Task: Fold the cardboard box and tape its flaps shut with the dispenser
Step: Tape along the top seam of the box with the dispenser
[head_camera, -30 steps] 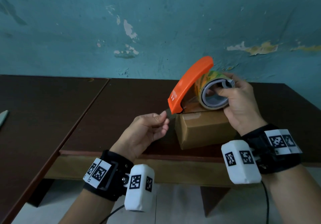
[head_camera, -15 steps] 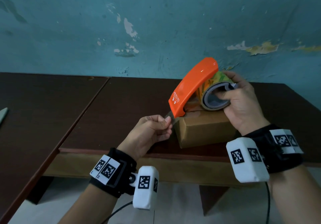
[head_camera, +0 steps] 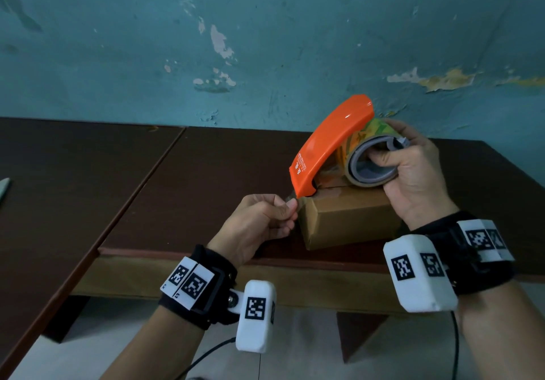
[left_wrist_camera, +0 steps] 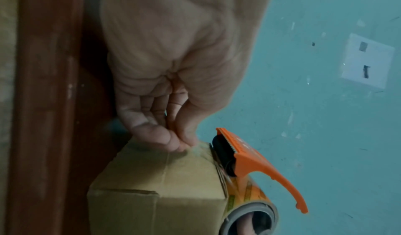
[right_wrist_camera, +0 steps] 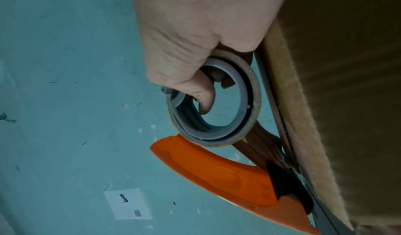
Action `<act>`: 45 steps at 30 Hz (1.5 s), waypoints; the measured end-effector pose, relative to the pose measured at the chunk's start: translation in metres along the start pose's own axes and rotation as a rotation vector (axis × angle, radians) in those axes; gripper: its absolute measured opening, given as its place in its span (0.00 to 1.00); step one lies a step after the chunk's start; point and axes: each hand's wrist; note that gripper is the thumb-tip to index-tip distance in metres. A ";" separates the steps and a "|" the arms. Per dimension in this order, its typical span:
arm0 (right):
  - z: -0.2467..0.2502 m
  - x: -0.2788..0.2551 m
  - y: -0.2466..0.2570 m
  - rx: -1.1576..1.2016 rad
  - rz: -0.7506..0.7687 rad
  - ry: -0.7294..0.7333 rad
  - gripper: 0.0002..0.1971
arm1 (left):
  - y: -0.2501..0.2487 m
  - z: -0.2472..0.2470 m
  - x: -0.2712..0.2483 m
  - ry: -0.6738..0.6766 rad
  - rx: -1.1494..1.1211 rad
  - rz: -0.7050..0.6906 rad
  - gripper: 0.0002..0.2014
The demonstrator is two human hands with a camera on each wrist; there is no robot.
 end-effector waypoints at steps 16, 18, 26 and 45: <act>0.006 0.006 -0.002 0.021 -0.005 -0.006 0.22 | 0.004 -0.003 -0.001 -0.039 0.107 -0.017 0.14; 0.006 0.005 -0.001 0.023 -0.009 -0.001 0.22 | 0.003 -0.005 0.000 -0.028 0.127 -0.001 0.12; 0.004 0.005 -0.002 0.042 -0.007 -0.020 0.23 | -0.002 -0.005 0.001 0.018 0.157 0.060 0.11; 0.001 0.001 0.001 0.060 0.015 -0.048 0.24 | 0.006 0.012 0.021 -0.331 0.414 -0.268 0.19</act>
Point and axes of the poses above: each hand's wrist, its own x-axis towards the middle knuckle, its own z-axis out of the back of the hand, y = z × x, and after that the axes turned 7 degrees about -z, right-handed
